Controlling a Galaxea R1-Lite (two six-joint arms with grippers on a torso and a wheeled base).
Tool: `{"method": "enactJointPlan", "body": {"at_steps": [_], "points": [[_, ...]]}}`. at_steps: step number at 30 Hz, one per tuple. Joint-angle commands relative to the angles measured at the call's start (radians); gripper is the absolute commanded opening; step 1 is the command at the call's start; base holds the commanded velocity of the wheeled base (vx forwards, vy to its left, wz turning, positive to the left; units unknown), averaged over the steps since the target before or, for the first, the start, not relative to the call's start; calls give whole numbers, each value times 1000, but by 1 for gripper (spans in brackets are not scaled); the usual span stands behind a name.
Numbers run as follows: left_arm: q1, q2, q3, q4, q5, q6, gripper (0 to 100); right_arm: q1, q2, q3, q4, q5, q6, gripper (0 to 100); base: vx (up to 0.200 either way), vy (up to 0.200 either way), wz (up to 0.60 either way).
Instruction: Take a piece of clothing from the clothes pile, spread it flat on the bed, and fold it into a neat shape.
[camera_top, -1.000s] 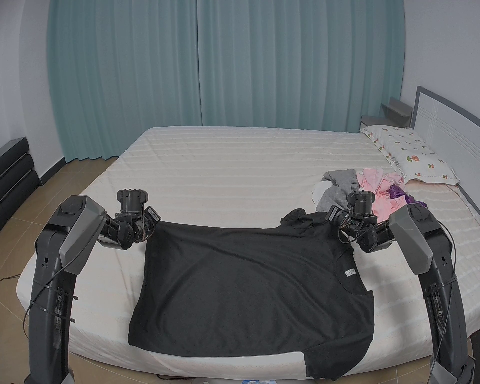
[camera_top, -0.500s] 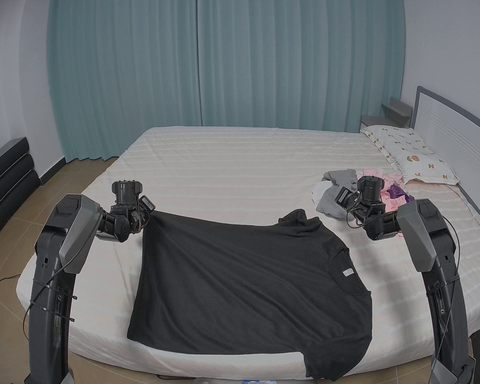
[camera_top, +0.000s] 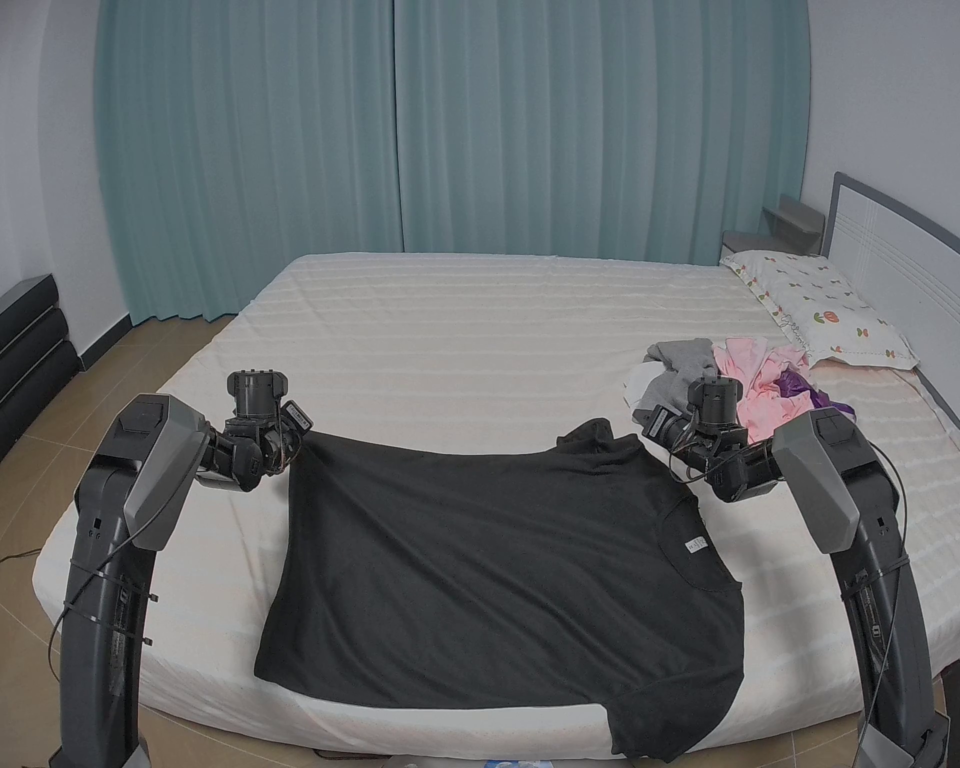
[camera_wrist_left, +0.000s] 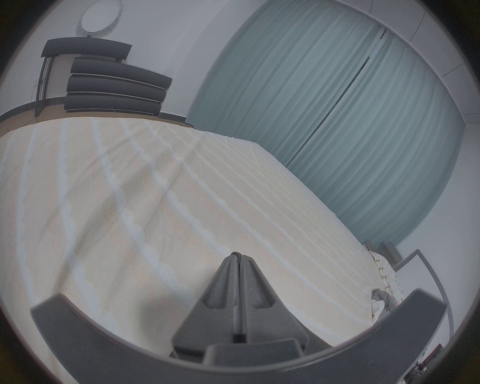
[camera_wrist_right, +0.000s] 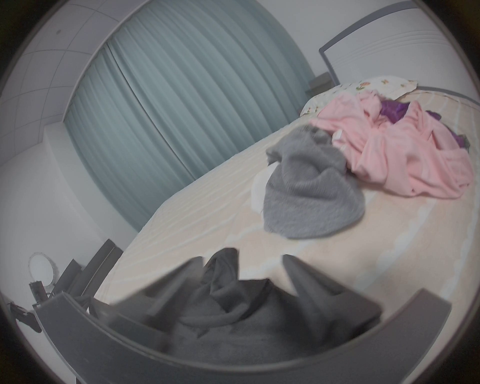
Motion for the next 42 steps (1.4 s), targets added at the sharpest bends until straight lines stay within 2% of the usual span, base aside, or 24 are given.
{"method": "enactJointPlan", "body": {"at_steps": [1, 14, 15, 20, 25, 42], "points": [[-5, 3, 7, 1, 0, 0, 0, 15, 37, 3, 2, 8, 0, 100, 0, 0, 0], [-6, 3, 18, -1, 0, 0, 0, 38, 112, -58, 4, 19, 0, 100, 0, 0, 0], [-6, 3, 17, -1, 0, 0, 0, 38, 114, -60, 4, 19, 0, 0, 0, 0, 0], [-6, 4, 20, -1, 0, 0, 0, 40, 123, -78, -1, 8, 1, 0, 0, 0, 0], [-8, 7, 21, -4, 2, 0, 0, 32, 118, -121, 1, -25, 53, 0, 0, 0, 0], [-6, 12, -28, -5, 28, 29, 0, -37, -8, -121, -12, -56, 53, 0, 0, 0, 0]]}}
